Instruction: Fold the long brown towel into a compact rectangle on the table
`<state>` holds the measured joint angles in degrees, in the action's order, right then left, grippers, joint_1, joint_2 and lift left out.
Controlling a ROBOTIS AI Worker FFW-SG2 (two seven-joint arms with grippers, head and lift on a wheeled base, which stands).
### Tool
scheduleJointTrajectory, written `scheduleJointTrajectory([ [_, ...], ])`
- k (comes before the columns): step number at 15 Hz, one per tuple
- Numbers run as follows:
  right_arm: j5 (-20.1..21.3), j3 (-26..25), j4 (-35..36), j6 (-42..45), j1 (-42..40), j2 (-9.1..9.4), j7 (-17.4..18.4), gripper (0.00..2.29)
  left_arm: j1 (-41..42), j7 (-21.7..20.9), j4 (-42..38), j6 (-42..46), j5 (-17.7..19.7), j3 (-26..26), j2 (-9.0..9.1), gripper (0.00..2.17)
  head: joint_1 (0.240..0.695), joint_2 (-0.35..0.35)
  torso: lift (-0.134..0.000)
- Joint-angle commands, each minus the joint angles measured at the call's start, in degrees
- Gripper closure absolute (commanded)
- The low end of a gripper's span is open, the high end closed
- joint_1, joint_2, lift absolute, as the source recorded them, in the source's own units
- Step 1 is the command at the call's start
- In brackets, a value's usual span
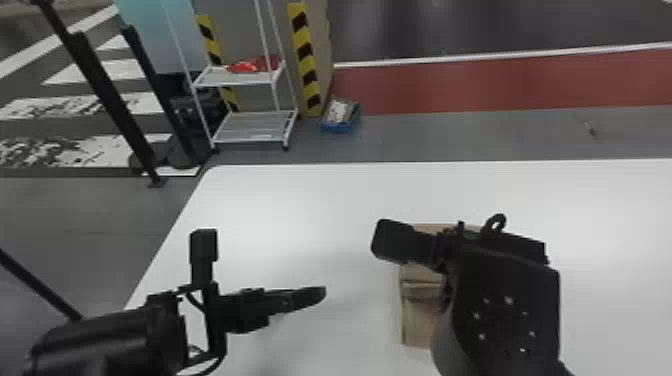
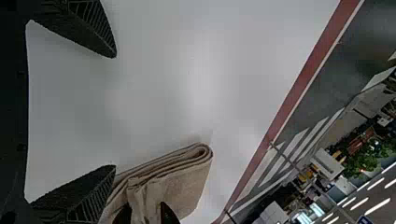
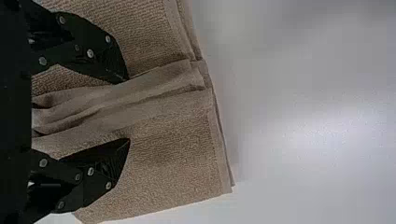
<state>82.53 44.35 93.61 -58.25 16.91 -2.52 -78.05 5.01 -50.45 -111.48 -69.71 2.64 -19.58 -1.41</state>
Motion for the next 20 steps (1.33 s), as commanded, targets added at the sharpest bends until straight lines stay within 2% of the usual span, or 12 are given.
scheduleJointTrajectory([
  [1,0.00,-0.14,-0.09,-0.42,0.23,0.32,-0.28,0.57,0.00,0.00,0.04,0.13,0.09,-0.02,0.00,0.03,0.695,0.209,-0.125],
  [2,0.00,-0.40,-0.09,-0.42,0.23,0.50,-0.28,0.65,0.00,0.09,0.04,0.13,0.09,-0.02,0.00,0.03,0.695,0.210,-0.125],
  [4,0.00,-0.49,-0.09,-0.42,0.40,0.50,-0.28,0.65,-0.09,0.09,0.12,0.13,0.09,-0.02,0.00,0.03,0.695,0.210,-0.125],
  [5,0.35,-0.58,-0.27,-0.42,0.40,0.50,-0.28,0.77,-0.09,0.00,0.04,0.13,0.09,-0.02,0.00,0.03,0.695,0.210,-0.125],
  [8,0.53,-0.93,-0.71,-0.42,0.40,1.11,-0.28,0.84,-0.09,-0.35,-0.14,0.13,0.35,-0.11,-0.09,0.03,0.695,0.207,-0.125],
  [9,0.53,-1.10,-0.71,-0.25,0.40,1.47,-0.28,0.99,0.00,-0.44,-0.49,0.13,0.53,-0.11,-0.09,0.03,0.695,0.206,-0.125],
  [12,0.62,-2.07,-0.01,-0.25,0.58,1.55,-0.28,1.00,0.97,-1.41,-2.25,-0.92,1.05,0.51,0.00,0.06,0.695,0.207,-0.125],
  [16,0.35,-4.97,1.75,-0.07,0.75,2.17,-0.28,1.00,3.78,-3.69,-5.50,-1.10,1.58,2.44,0.09,0.21,0.695,0.184,-0.125],
  [17,0.27,-5.68,2.02,0.10,0.84,2.43,-0.28,1.00,4.57,-4.84,-5.85,-0.57,1.67,3.05,0.09,0.33,0.695,0.179,-0.125],
  [18,0.27,-5.85,2.19,0.10,0.93,2.52,-0.28,1.00,4.75,-6.07,-5.85,-0.57,2.02,3.49,0.18,0.61,0.695,0.170,-0.125],
  [20,0.27,-6.29,2.81,-0.07,0.93,2.57,-0.28,1.00,5.63,-6.94,-5.85,-0.04,3.34,4.90,0.44,1.49,0.695,0.152,-0.125],
])
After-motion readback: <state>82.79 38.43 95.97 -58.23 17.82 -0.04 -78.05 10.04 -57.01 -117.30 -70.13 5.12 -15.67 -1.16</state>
